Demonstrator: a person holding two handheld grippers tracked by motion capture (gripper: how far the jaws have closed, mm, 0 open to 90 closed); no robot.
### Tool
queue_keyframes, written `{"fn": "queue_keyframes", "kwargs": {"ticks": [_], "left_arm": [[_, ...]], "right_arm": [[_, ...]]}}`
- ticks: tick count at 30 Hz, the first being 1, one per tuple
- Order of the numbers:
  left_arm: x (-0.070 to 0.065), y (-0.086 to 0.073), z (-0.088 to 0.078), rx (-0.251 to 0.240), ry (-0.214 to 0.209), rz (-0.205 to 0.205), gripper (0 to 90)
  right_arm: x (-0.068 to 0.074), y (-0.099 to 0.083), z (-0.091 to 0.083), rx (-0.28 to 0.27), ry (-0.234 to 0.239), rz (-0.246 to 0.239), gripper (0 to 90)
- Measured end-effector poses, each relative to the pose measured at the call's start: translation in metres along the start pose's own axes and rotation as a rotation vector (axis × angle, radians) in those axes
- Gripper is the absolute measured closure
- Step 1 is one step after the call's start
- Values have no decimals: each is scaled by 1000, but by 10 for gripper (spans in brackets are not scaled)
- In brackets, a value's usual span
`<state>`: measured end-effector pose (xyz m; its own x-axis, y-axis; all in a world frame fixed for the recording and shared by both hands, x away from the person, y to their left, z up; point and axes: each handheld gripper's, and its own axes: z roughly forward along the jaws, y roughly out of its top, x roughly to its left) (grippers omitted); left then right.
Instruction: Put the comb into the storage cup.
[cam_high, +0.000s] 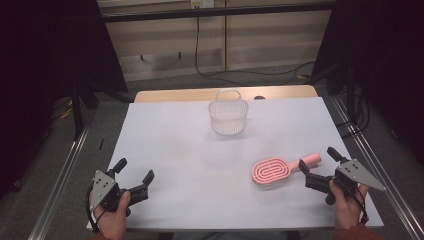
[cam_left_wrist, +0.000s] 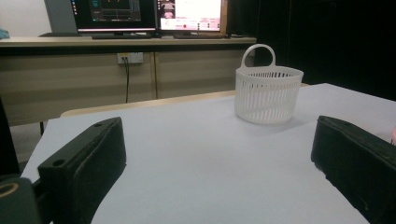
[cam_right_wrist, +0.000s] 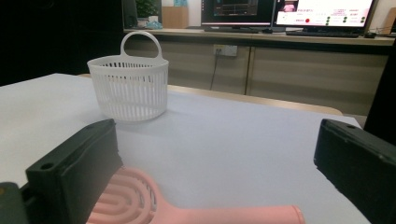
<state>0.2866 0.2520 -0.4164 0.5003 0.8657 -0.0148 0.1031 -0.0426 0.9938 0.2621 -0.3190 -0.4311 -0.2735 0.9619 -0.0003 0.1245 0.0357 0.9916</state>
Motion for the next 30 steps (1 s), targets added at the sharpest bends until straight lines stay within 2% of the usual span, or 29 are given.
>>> {"fn": "queue_keyframes", "kwargs": {"ticks": [6,8,15,18,23,27,30], "left_arm": [[0,0,1,2,7,0,32],[-1,0,2,7,2,-1,32],[0,0,5,21,2,9,32],[1,-1,5,20,4,0,31],[1,-1,4,19,10,7,32],[1,-1,3,19,-4,16,31],[1,-2,3,17,-7,18,32]], "right_arm": [[-1,1,-1,-7,22,27,0],[-2,1,-2,5,10,6,6],[-4,2,-5,-7,20,-9,0],[-4,4,-3,-7,18,-6,0],[-8,7,3,18,40,-18,0],[-11,7,8,9,67,-3,0],[-9,11,11,1,64,-25,0]]}}
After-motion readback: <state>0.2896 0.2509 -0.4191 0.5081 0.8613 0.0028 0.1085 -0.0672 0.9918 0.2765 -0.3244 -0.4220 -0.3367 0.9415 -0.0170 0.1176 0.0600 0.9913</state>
